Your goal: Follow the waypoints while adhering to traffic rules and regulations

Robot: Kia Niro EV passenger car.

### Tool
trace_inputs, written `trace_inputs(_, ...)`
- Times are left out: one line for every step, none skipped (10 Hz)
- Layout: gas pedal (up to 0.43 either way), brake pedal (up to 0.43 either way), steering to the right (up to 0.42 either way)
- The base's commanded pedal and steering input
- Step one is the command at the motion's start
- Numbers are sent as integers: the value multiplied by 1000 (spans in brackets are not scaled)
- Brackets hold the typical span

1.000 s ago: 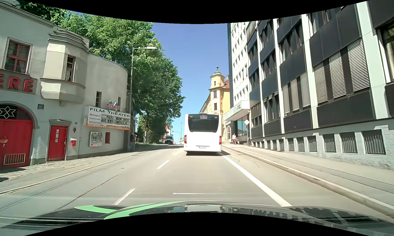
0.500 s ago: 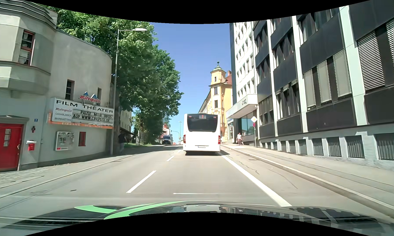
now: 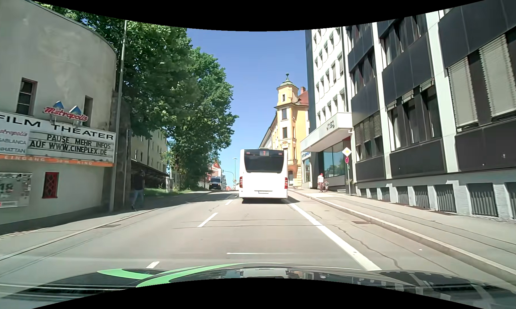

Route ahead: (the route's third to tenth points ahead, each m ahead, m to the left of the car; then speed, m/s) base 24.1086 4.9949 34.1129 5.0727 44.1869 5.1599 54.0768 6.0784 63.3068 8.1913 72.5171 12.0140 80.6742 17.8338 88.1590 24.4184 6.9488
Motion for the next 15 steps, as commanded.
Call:
trace_inputs(189, 0, -2)
trace_inputs(189, 0, -2)
trace_inputs(189, 0, -2)
trace_inputs(189, 0, -4)
trace_inputs(189, 0, -7)
trace_inputs(189, 0, -7)
trace_inputs(189, 0, -7)
trace_inputs(189, 0, -7)
trace_inputs(189, 0, -7)
trace_inputs(177, 0, -8)
trace_inputs(177, 0, -10)
trace_inputs(177, 0, -11)
trace_inputs(177, 0, -11)
trace_inputs(177, 0, -11)
trace_inputs(177, 0, -9)
